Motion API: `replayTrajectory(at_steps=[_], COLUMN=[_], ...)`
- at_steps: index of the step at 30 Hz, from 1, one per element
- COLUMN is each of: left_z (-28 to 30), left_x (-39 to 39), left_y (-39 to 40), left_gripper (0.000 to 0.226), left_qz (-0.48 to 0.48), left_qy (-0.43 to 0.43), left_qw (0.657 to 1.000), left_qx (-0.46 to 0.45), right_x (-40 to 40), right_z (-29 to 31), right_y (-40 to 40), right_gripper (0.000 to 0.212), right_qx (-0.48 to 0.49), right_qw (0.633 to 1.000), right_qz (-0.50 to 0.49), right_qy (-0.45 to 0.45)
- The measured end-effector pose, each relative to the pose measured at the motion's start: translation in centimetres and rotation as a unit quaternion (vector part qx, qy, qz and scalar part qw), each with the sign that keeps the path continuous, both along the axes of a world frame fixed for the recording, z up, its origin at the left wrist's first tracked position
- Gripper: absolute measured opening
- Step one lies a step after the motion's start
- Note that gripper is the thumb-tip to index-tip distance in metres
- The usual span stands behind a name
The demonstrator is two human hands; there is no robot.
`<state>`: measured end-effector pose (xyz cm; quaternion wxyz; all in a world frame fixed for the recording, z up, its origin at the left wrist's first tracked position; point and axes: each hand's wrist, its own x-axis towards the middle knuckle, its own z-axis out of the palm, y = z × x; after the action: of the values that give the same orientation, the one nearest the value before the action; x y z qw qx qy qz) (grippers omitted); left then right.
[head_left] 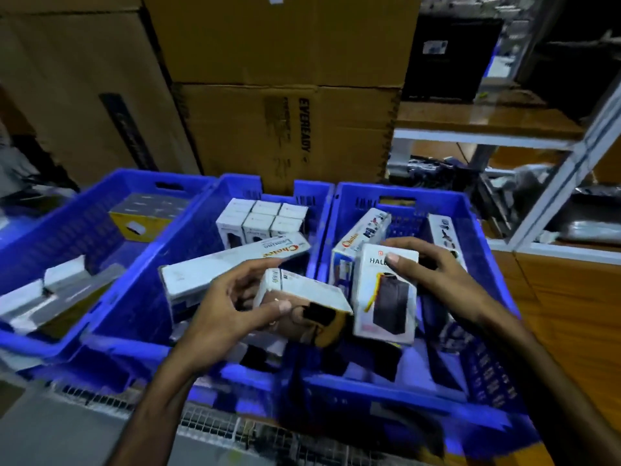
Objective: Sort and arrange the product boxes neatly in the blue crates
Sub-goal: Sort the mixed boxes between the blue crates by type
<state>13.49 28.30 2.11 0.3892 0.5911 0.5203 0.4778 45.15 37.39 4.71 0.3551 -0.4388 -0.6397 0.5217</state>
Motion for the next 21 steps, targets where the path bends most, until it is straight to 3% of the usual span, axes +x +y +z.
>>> replayTrajectory(at_steps=[3, 8, 11, 15, 21], left_z=[0.8, 2.9, 4.0, 3.7, 0.5], left_x=[-4.6, -10.8, -14.1, -17.3, -18.9], left_y=[-1.0, -0.4, 1.9, 6.8, 12.4], left_gripper=[0.061, 0.055, 0.055, 0.057, 0.068], left_qz=[0.072, 0.178, 0.221, 0.220, 0.165], left_qy=[-0.030, -0.035, 0.045, 0.173, 0.263], left_qw=[0.997, 0.982, 0.970, 0.954, 0.948], left_qx=[0.006, 0.059, 0.095, 0.105, 0.065], right_x=[-4.4, -12.1, -15.5, -18.7, -19.6], right_z=[0.5, 2.1, 2.6, 2.4, 0.6], right_y=[0.6, 2.0, 4.1, 5.6, 5.2], right_gripper=[0.040, 0.033, 0.048, 0.073, 0.077], right_qx=[-0.004, 0.038, 0.112, 0.234, 0.223], right_qw=[1.000, 0.999, 0.985, 0.925, 0.917], right_qz=[0.024, 0.026, 0.015, 0.064, 0.149], right_qy=[-0.009, -0.026, -0.134, -0.291, -0.295])
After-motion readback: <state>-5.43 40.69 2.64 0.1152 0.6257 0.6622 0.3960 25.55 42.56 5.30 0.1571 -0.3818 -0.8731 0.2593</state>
